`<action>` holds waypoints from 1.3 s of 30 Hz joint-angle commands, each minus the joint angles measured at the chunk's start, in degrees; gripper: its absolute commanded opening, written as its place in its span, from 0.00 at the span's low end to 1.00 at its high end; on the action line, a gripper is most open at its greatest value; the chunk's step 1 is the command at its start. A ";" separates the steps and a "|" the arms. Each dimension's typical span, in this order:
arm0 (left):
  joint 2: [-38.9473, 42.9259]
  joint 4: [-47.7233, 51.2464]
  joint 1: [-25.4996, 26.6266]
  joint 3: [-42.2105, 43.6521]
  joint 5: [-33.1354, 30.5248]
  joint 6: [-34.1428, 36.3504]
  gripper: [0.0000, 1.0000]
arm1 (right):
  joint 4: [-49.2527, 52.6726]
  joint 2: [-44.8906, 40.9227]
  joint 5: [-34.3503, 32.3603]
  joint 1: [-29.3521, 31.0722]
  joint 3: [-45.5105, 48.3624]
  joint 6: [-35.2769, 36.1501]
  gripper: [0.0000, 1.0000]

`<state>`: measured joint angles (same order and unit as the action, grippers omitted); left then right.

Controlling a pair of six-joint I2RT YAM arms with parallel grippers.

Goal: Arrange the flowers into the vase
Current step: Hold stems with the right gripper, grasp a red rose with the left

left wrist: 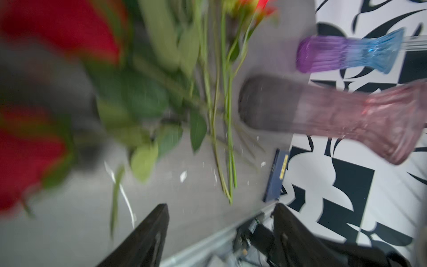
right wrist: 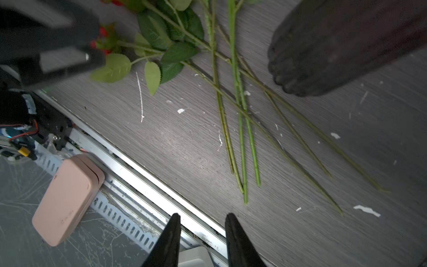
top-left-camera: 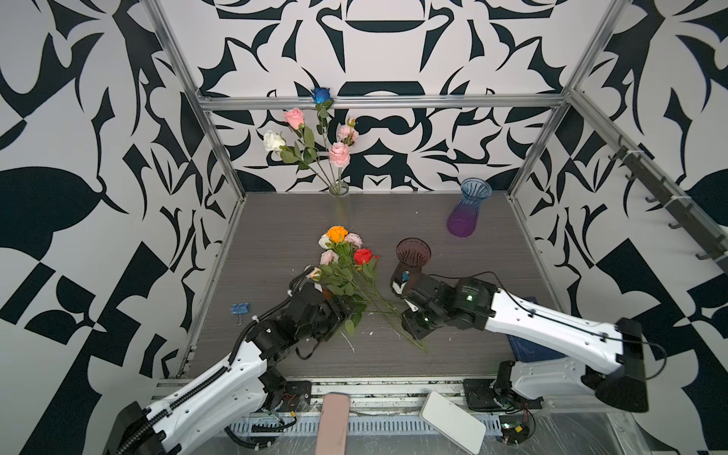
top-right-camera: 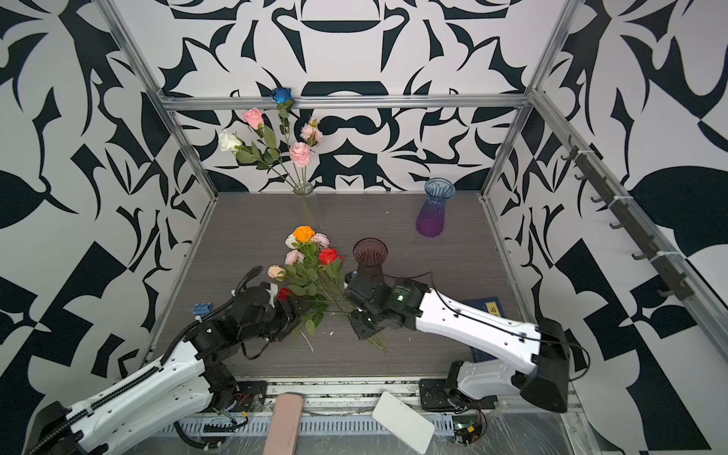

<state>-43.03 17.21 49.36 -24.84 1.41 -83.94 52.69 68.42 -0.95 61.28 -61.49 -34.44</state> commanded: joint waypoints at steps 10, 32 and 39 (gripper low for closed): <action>-36.26 13.98 15.85 -24.61 -16.98 -42.36 0.68 | 10.50 -33.82 -0.43 -3.71 14.93 -14.14 0.33; -54.46 11.97 11.74 -29.76 -24.44 -57.47 0.42 | 15.90 -41.05 -1.19 -3.76 14.01 -7.87 0.32; -56.62 7.79 10.75 -28.87 -22.64 -57.30 0.43 | 14.81 -38.01 -1.51 -3.78 12.79 -5.38 0.32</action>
<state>-98.00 25.65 60.58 -55.00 -22.55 -119.11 68.97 29.71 -1.26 57.67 -46.87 -42.15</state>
